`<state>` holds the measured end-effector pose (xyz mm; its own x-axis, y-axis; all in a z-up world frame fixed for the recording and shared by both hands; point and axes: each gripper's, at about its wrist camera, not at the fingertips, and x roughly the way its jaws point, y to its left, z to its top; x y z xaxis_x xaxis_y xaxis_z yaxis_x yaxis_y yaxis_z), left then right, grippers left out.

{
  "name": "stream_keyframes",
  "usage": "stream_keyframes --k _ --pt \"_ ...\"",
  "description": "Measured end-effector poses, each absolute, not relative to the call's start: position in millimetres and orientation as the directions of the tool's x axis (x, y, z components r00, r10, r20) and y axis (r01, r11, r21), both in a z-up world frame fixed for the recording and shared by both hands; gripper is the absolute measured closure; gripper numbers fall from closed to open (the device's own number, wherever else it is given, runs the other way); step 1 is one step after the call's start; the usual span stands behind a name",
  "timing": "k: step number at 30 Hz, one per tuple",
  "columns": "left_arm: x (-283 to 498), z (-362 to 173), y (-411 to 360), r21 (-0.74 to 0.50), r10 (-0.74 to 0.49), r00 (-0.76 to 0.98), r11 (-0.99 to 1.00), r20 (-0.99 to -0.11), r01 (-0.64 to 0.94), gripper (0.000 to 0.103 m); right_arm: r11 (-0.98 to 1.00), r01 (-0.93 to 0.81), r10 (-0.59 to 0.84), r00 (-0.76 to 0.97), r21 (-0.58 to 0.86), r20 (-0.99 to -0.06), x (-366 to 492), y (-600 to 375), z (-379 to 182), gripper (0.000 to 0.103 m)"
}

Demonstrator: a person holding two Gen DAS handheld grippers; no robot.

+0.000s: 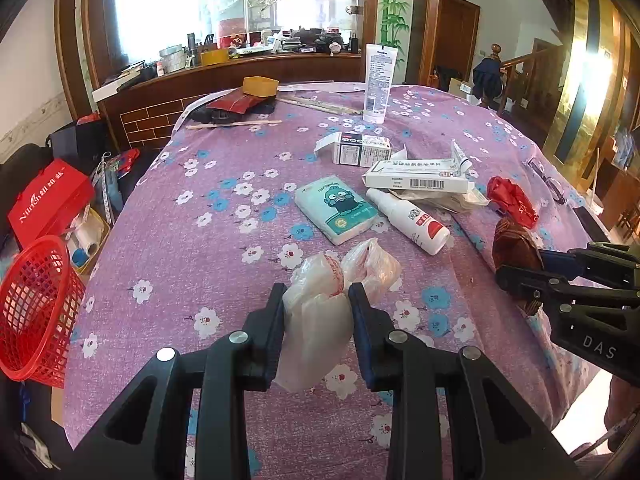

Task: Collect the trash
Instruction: 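Lift the white bag with the left tool while the right tool lifts the candy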

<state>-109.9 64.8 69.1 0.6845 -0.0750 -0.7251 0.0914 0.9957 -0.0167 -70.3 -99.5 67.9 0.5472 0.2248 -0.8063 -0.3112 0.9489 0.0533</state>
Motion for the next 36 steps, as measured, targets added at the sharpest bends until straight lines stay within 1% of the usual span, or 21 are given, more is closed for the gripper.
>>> stream_keyframes --k 21,36 --pt "-119.2 65.6 70.0 -0.021 -0.071 0.687 0.997 -0.723 0.081 0.073 0.948 -0.319 0.187 0.54 0.006 -0.821 -74.8 -94.8 62.8 0.072" --pt "-119.1 64.7 78.5 -0.036 -0.084 0.693 0.996 -0.716 0.083 0.073 0.955 -0.294 0.139 0.54 -0.031 -0.83 -76.7 -92.4 65.2 0.072"
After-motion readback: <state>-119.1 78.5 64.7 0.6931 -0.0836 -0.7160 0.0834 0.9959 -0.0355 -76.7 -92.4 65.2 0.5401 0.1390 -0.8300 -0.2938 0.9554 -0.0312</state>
